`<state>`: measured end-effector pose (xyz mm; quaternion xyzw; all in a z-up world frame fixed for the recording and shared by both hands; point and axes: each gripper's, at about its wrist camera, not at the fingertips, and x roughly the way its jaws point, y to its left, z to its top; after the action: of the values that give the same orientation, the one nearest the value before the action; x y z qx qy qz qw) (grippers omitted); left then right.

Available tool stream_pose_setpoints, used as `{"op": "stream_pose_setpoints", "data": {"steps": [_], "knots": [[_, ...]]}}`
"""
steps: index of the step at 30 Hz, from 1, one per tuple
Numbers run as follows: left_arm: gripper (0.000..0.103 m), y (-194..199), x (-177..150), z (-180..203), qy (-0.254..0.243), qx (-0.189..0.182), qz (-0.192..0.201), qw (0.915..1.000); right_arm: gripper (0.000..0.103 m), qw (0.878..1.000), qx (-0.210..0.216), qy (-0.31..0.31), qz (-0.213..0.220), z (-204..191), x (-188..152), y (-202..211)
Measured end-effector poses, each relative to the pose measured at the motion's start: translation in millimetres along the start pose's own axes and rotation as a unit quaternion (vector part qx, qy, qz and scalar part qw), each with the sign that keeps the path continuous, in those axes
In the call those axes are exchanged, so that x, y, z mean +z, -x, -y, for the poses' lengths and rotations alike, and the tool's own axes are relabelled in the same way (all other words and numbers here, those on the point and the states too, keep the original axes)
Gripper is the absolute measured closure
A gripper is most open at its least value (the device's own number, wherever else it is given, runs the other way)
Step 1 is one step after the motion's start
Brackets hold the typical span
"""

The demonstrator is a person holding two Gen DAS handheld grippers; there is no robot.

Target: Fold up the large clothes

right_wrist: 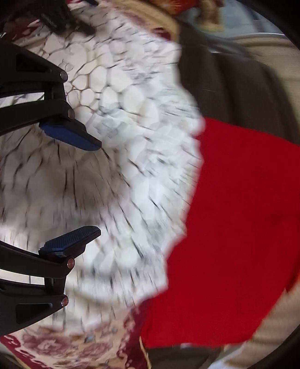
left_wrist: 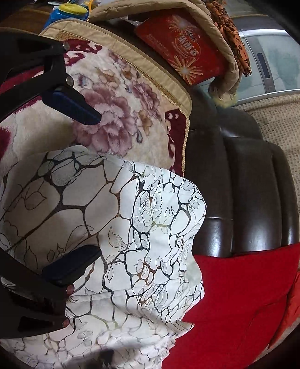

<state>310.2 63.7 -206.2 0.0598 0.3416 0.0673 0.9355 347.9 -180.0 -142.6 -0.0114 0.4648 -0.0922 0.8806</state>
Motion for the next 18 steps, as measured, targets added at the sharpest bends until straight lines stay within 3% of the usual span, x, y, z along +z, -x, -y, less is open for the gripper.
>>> {"op": "stream_pose_setpoints", "data": {"steps": [5,10,15,18], "knots": [[0.0,11.7,2.2,-0.8,-0.004,0.0,0.037,0.9993,0.031,1.0,-0.016,-0.008,0.017,3.1,-1.1,8.5],[0.0,26.7,7.9,-3.0,0.01,0.0,0.067,0.9977,0.031,0.995,-0.033,0.033,0.083,-12.8,-3.4,39.1],[0.0,27.7,9.9,-0.6,0.012,0.007,0.075,0.9971,0.031,0.987,-0.059,0.066,0.133,-26.4,-5.7,59.1],[0.0,25.0,10.0,2.7,0.013,0.006,0.069,0.9975,0.031,0.986,-0.057,0.071,0.142,-32.2,-1.9,62.9]]}}
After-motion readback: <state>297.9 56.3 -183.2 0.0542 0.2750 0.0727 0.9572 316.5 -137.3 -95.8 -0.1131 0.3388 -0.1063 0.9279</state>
